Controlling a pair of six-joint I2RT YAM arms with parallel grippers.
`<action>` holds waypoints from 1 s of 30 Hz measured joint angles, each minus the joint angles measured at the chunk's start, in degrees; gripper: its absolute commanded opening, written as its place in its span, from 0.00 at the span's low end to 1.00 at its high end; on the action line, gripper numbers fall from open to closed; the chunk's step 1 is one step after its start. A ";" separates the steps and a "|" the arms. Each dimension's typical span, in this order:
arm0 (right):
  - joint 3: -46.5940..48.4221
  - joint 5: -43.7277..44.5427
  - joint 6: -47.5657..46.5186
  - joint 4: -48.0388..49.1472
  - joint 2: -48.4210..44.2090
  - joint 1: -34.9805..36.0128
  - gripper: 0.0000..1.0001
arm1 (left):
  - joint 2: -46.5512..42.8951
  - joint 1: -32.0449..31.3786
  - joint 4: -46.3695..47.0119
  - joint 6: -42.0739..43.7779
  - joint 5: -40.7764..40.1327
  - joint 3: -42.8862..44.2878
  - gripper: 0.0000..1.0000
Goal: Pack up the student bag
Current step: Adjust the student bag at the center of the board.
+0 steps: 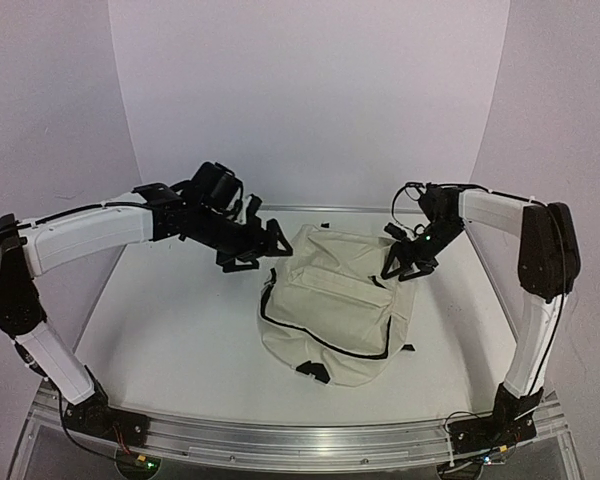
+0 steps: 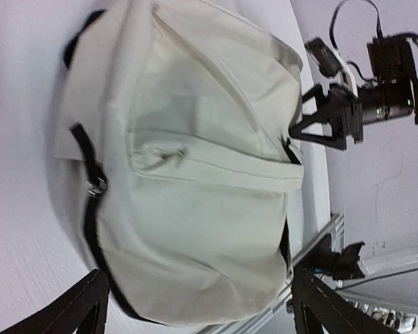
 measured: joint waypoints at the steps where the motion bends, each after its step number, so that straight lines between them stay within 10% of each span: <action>1: 1.26 -0.09 0.33 -0.04 1.58 0.04 0.72 | -0.14 1.59 -0.21 -0.14 -0.75 -0.16 0.91; 16: 10.83 1.19 -2.19 -0.53 6.27 0.76 0.83 | 16.58 -2.83 -8.73 3.71 -0.07 2.14 0.74; 30: 2.71 1.33 -6.18 -7.51 3.48 -1.76 0.98 | 10.40 7.78 -0.04 1.34 2.27 -0.86 1.00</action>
